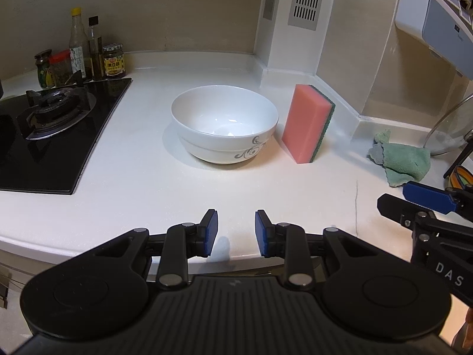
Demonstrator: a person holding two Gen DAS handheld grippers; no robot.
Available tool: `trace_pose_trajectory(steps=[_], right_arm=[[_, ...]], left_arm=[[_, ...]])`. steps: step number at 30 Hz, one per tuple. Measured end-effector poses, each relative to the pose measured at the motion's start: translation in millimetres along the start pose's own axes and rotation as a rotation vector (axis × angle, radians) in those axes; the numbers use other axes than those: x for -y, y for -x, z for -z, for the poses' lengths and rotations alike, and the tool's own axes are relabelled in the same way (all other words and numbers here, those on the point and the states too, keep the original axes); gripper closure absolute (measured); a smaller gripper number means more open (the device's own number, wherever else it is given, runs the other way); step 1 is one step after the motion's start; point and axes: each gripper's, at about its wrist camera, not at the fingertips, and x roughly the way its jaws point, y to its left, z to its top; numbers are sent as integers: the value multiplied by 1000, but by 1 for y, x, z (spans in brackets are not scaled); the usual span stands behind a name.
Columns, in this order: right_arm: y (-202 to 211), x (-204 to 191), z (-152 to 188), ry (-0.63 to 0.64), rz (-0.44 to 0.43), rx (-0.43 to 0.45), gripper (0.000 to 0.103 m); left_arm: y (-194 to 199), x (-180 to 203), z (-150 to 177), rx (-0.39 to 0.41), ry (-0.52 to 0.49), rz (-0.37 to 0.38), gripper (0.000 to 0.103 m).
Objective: Clean bowl
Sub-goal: 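Move the right tool toward the pink-and-green sponge beside the white bowl, then close the right gripper on the pink-and-green sponge and lift it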
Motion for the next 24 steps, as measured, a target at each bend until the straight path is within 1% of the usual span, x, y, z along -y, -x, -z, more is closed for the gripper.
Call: trace_pose_trajectory(steps=[3,4,7,11,15,19,22,24], right_arm=[[-9,2,-4,-10,4,-23,74],[-11,3,-6,-15,5,-27,74],[-21,4,-13,-25,17,-38,74],[-32,4,-23,-33,38,-44,74],[-44,3,-34,-45,54,-64,74],[-57,4,-53,-39,82,-74,74],[-69,2,-74,2,111,-58,74],[-76,0,-87,17,111,-48,74]], left_arm=[[-6,-3,-8,-3,3,5,68],[-9,-5,-5,1,5,6,68],[-17,-8,-11,-12,5,9,68],[-28,-11,-21,-25,-17,8,68],[-40,-19,-31,-35,-11,35,68],[-50,-29,-40,-38,-2,60,68],[-54,-38,-50,-29,0,81,68],[-57,-41,-55,-24,-4,87,68]])
